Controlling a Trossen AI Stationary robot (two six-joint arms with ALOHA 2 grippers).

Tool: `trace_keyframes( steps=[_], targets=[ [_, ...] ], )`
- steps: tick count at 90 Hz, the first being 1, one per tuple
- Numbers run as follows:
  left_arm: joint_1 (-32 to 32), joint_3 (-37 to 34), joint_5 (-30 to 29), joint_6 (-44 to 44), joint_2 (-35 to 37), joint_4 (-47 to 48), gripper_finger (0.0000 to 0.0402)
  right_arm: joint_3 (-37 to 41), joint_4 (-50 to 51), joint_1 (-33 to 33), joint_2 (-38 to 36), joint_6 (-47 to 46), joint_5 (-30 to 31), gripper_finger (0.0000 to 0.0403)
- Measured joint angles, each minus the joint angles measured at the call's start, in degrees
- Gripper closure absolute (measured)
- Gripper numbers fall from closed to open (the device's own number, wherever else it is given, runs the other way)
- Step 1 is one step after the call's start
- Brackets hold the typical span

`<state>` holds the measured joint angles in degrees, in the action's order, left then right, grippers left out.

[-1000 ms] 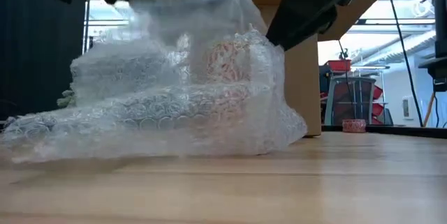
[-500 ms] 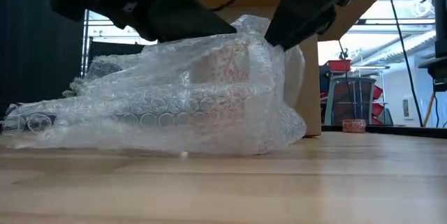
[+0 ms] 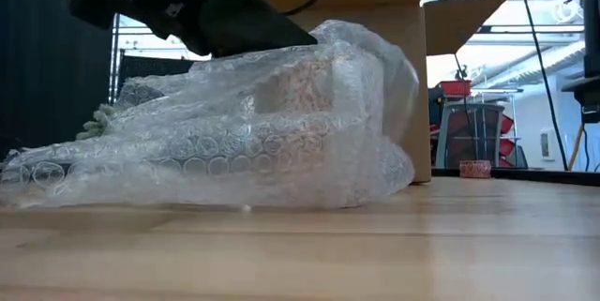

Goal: Wrap mug
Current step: Wrap the orange mug with bubble wrap

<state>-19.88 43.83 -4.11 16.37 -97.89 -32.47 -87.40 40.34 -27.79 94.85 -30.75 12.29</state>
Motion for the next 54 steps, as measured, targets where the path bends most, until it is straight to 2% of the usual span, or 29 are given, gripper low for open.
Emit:
trace_keyframes(
  steps=[10,16,27,41,54],
  targets=[
    [0.0,0.0,0.3,-0.6,0.0,0.2,0.0401,-1.1,-3.9,0.7,-0.9,3.6,12.9,0.0164],
    [0.0,0.0,0.3,-0.6,0.0,0.2,0.0401,-1.1,-4.2,2.4,0.3,4.3,15.9,0.0165],
    [0.0,0.0,0.7,-0.6,0.0,0.4,0.0401,-0.9,-0.1,5.7,4.1,1.9,15.5,0.0165],
    [0.0,0.0,0.9,-0.4,0.0,0.4,0.0401,-0.9,7.0,8.2,9.0,-0.7,8.5,0.0165],
    [0.0,0.0,0.9,-0.4,0.0,0.4,0.0401,-0.9,9.7,9.1,12.3,-3.4,6.2,0.0165]
  ],
)
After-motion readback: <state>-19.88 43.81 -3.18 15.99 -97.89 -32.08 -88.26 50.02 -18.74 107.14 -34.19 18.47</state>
